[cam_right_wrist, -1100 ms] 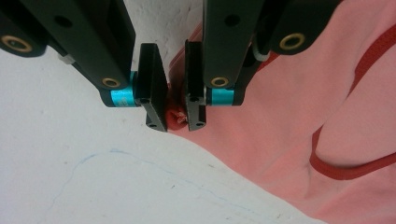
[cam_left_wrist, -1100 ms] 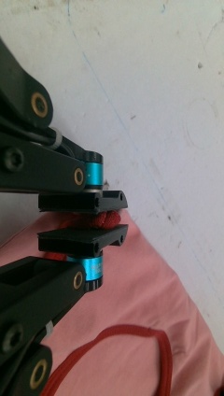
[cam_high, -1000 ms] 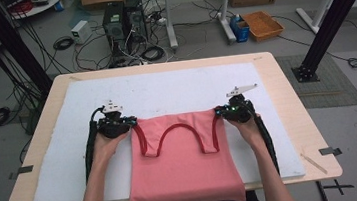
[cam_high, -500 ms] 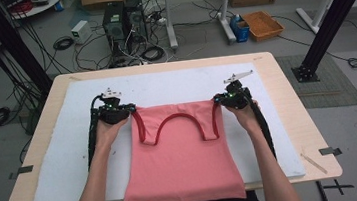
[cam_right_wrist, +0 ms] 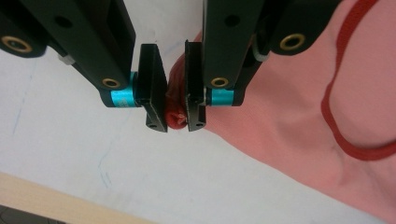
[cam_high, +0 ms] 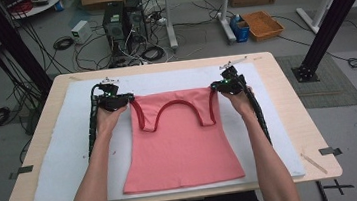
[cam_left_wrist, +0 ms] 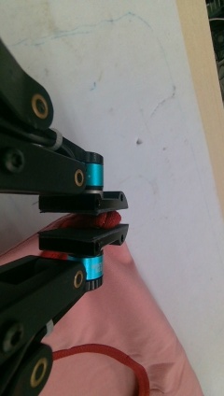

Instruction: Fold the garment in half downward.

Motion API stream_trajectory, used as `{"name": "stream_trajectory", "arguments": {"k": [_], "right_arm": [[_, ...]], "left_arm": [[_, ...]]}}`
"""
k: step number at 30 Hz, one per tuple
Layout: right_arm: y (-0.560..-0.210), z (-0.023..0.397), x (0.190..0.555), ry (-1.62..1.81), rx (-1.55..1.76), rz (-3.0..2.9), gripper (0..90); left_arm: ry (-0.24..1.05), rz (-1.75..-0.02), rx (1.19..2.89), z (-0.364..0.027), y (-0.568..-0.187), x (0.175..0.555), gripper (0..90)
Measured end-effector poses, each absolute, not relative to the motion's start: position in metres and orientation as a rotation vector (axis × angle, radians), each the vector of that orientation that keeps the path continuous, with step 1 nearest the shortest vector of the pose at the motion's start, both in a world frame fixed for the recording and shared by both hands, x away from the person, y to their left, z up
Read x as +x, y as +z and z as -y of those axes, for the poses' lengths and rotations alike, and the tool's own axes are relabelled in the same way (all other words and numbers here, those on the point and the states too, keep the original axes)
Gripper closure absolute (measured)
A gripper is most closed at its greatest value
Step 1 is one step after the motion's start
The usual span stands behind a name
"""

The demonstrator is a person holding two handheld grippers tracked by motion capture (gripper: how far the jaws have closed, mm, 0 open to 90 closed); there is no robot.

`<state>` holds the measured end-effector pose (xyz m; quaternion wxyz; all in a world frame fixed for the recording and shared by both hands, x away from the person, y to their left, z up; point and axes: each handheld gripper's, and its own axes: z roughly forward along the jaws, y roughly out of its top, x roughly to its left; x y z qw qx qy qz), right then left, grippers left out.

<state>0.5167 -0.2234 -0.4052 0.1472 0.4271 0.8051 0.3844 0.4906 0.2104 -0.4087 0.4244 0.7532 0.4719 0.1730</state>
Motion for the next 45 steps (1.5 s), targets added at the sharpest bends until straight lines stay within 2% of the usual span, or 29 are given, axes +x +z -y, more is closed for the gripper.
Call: {"name": "stream_trajectory", "arguments": {"k": [11,17,30,45], "right_arm": [[-0.388,0.218,0.548,1.069,1.198,-2.334,80.3],[-0.385,0.216,0.551,1.076,1.184,-2.329,80.1],[-0.393,0.222,0.529,1.111,1.148,-2.331,79.9],[-0.421,0.235,0.471,1.114,1.148,-2.355,80.1]], "left_arm": [[0.421,-1.190,1.883,-0.218,-0.399,0.520,82.3],[0.395,-1.193,1.849,-0.221,-0.399,0.519,82.3],[0.374,-1.146,1.854,-0.220,-0.405,0.496,82.1],[0.344,-1.054,1.896,-0.220,-0.430,0.445,81.9]]}}
